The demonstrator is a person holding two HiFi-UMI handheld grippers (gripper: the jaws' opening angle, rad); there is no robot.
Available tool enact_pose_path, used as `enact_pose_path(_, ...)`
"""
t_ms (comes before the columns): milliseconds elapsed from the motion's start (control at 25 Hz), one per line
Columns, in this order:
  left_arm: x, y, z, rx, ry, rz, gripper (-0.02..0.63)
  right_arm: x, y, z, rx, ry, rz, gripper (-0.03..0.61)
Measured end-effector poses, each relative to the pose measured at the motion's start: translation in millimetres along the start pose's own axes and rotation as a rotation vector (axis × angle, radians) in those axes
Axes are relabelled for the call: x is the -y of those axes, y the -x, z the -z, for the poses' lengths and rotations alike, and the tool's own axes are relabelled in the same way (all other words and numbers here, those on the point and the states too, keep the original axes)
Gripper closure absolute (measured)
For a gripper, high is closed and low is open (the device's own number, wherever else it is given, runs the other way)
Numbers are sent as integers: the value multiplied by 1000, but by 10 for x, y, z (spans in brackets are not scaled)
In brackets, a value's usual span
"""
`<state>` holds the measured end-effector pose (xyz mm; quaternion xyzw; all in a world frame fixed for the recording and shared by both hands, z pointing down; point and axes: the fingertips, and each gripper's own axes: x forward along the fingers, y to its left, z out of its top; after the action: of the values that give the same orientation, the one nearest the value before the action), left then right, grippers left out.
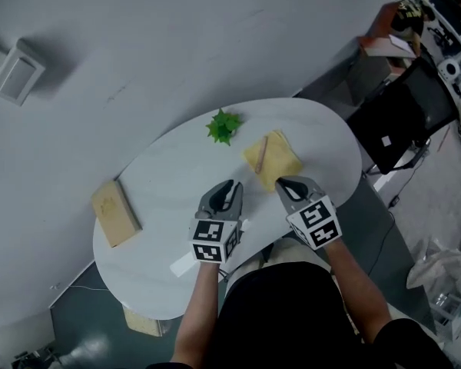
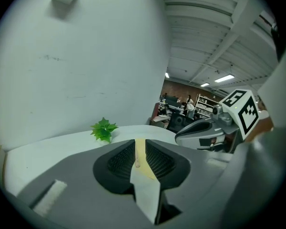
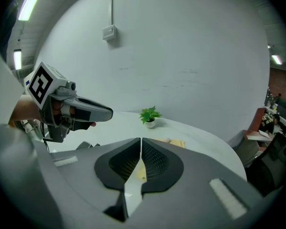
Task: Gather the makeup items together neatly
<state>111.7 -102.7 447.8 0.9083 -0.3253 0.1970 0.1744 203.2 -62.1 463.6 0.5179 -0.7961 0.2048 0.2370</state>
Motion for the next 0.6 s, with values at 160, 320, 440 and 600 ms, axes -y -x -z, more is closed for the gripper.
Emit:
enact_pose_path(160,78,-349,15,-39,-3,12,538,232,17,70,-8,-25,4,560)
enact_pose_path(320,104,-648,77,-81,0,14,526,394,13,156,-24,-45,3,560)
enact_pose_path(440,115,-845,166,-122,-2,9,518,484,13,181,-24,-56,4,560)
enact_pose_path(600,84,-1075,322,-180,4,-8,514,566,7,235,-30,-70,3,560)
